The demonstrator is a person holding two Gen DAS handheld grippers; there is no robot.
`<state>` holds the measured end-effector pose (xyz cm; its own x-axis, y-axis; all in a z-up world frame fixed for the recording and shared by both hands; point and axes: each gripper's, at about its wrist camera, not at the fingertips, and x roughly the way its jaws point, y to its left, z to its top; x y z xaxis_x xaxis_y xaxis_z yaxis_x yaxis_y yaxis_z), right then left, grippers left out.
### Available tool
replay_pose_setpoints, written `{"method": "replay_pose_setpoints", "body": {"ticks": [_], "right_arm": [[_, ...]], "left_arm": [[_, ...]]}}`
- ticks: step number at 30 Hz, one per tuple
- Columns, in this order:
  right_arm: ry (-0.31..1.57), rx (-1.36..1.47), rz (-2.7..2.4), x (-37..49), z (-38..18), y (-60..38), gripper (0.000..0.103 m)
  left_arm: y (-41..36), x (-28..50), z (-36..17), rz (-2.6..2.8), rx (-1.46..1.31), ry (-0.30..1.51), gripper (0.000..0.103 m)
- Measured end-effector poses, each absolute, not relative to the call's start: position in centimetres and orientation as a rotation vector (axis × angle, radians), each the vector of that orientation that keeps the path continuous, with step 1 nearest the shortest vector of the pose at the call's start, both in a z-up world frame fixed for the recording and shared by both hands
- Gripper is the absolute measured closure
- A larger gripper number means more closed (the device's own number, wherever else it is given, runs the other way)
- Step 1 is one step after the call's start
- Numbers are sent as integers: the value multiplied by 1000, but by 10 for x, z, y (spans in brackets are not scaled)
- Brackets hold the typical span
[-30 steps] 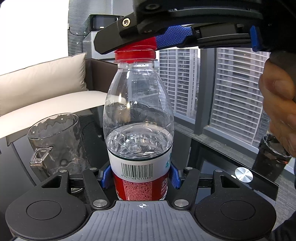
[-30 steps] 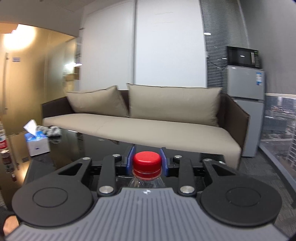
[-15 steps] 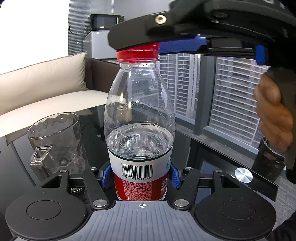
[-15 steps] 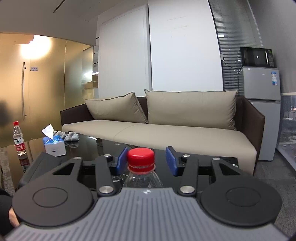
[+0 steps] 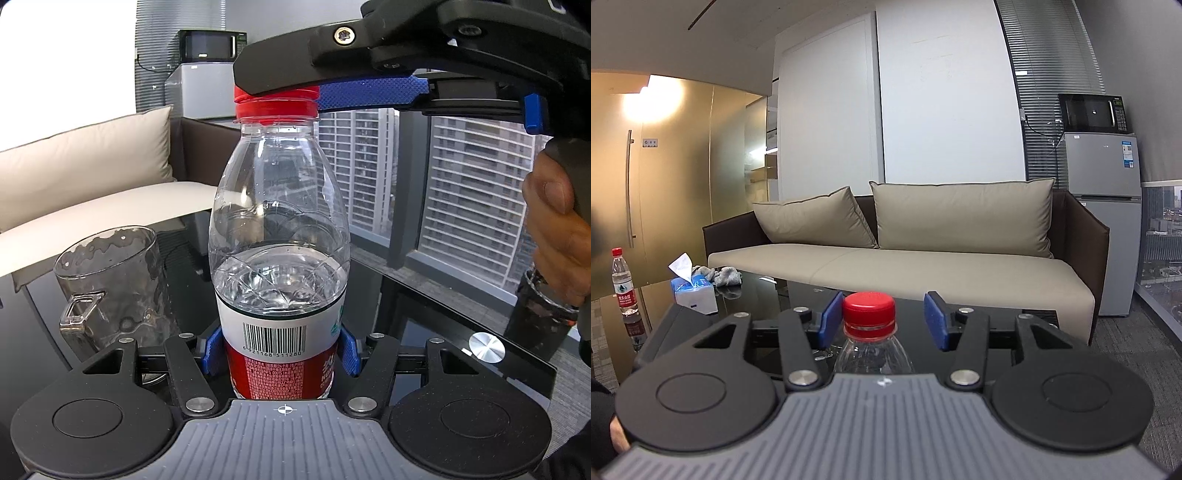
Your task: Unscrew bottle cap and pour
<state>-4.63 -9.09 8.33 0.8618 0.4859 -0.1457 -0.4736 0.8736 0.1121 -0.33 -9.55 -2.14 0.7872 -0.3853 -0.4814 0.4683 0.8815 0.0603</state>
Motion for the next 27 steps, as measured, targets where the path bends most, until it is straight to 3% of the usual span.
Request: {"method": "replay_pose_setpoints", "body": {"ticks": [8,12,27], "right_arm": [[175,44,478,-46,86,-72,55],[159,33,460,-48,87,-69,70],[183,43,678,-24,88,-94,71]], "left_arm": [[-95,-3,-22,-459,174,480,47],[-96,-4,-21,-458,175,480,47],[-91,-3,-23,-464,169,480,47]]}}
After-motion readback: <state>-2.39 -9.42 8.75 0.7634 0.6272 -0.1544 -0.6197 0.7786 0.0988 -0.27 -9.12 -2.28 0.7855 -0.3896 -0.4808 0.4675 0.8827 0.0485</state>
